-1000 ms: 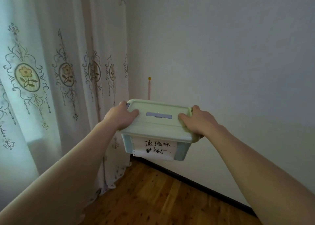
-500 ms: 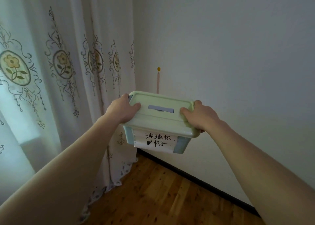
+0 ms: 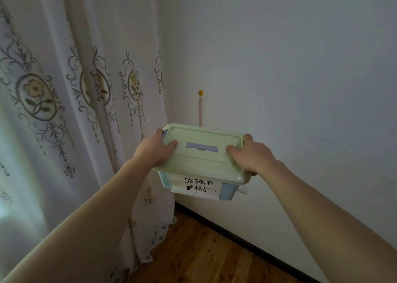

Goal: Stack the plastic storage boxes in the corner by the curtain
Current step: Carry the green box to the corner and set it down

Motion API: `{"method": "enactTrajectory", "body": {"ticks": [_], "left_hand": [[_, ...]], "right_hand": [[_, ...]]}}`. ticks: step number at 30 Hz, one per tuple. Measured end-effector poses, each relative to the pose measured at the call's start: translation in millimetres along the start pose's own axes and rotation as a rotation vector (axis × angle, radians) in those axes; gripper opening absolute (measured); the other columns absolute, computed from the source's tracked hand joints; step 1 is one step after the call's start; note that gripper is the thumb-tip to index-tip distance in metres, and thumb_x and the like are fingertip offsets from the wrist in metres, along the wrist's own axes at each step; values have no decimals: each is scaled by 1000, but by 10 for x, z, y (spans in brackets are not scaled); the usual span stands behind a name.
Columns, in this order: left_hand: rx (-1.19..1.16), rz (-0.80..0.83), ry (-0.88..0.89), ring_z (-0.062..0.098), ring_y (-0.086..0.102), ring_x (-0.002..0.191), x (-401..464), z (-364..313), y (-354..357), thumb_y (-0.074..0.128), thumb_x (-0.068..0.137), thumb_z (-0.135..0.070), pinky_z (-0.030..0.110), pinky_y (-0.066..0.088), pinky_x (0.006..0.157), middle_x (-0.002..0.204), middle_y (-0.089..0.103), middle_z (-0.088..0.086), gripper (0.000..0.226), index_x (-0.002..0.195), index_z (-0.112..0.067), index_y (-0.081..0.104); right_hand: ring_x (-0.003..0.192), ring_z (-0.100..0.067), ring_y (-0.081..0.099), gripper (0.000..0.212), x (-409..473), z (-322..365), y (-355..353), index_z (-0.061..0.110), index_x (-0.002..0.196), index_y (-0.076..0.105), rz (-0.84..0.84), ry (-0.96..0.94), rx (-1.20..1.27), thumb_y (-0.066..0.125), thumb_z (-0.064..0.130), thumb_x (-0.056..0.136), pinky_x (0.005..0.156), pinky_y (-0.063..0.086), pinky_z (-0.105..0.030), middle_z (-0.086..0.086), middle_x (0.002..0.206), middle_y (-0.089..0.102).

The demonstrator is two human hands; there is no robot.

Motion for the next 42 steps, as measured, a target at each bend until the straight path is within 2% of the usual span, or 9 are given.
{"method": "enactTrajectory", "body": {"ticks": [6, 10, 19, 21, 24, 27, 35, 39, 42], "left_hand": [[2, 35, 11, 25, 51, 89, 535, 53, 337, 50, 90, -55, 35, 41, 73, 122, 59, 12, 65, 140, -15, 38], [-29, 72, 18, 33, 56, 106, 879, 166, 547, 52, 91, -53, 34, 39, 75, 126, 57, 14, 67, 142, -13, 36], [-88, 177, 29, 36, 56, 110, 1758, 649, 1120, 52, 92, -51, 36, 42, 80, 128, 57, 17, 64, 140, -11, 38], [-93, 209, 44, 36, 55, 112, 1968, 767, 1222, 51, 93, -50, 39, 43, 86, 129, 56, 17, 62, 140, -11, 38], [-101, 241, 72, 36, 56, 109, 2312, 956, 1348, 51, 94, -50, 38, 44, 85, 127, 57, 17, 60, 138, -11, 38], [-79, 276, 99, 36, 57, 110, 2606, 1128, 1450, 50, 94, -49, 41, 46, 90, 127, 57, 18, 62, 140, -10, 36], [-112, 329, 118, 36, 56, 112, 3055, 1530, 1905, 53, 93, -47, 39, 45, 88, 128, 56, 17, 62, 140, -10, 34], [-146, 368, 107, 36, 57, 110, 3183, 1707, 2177, 54, 92, -47, 39, 47, 87, 126, 57, 16, 62, 141, -13, 35], [-166, 396, 95, 35, 58, 106, 3256, 1833, 2392, 54, 92, -46, 42, 49, 87, 123, 58, 15, 62, 141, -13, 34]], "right_hand": [[86, -32, 64, 75, 535, -3, 178, 17, 145, 26, 25, 15, -10, 42, 63, 88, 76, 58, -46, -11, 105, 61], [85, -33, 65, 74, 849, 50, 355, 16, 144, 27, 51, 26, -27, 42, 62, 89, 77, 58, -46, -12, 106, 61], [86, -32, 64, 76, 1572, 284, 915, 16, 147, 23, 66, 88, -64, 42, 63, 91, 78, 58, -45, -12, 108, 60], [90, -33, 64, 79, 1722, 369, 1065, 16, 151, 18, 73, 108, -58, 41, 62, 91, 80, 57, -46, -13, 112, 61], [98, -34, 63, 83, 1978, 505, 1334, 15, 154, 12, 75, 154, -45, 41, 62, 92, 84, 56, -46, -15, 121, 60], [103, -36, 62, 83, 2191, 639, 1585, 15, 155, 9, 81, 203, -41, 40, 61, 93, 87, 54, -46, -17, 125, 60], [104, -38, 61, 77, 2534, 732, 2177, 13, 151, 9, 78, 306, -39, 41, 55, 96, 86, 51, -42, -18, 118, 63], [99, -37, 62, 75, 2687, 683, 2470, 13, 151, 8, 93, 344, -42, 40, 54, 97, 75, 46, -37, -16, 112, 63], [86, -34, 60, 71, 2806, 632, 2707, 14, 148, 10, 111, 356, -44, 40, 53, 97, 70, 44, -35, -10, 98, 59]]}}
Point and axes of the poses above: each hand's wrist, its own x-axis towards the middle knuckle, its own y-axis out of the palm, z = x × y, the point moved 4 cm from there along x, towards the middle knuckle
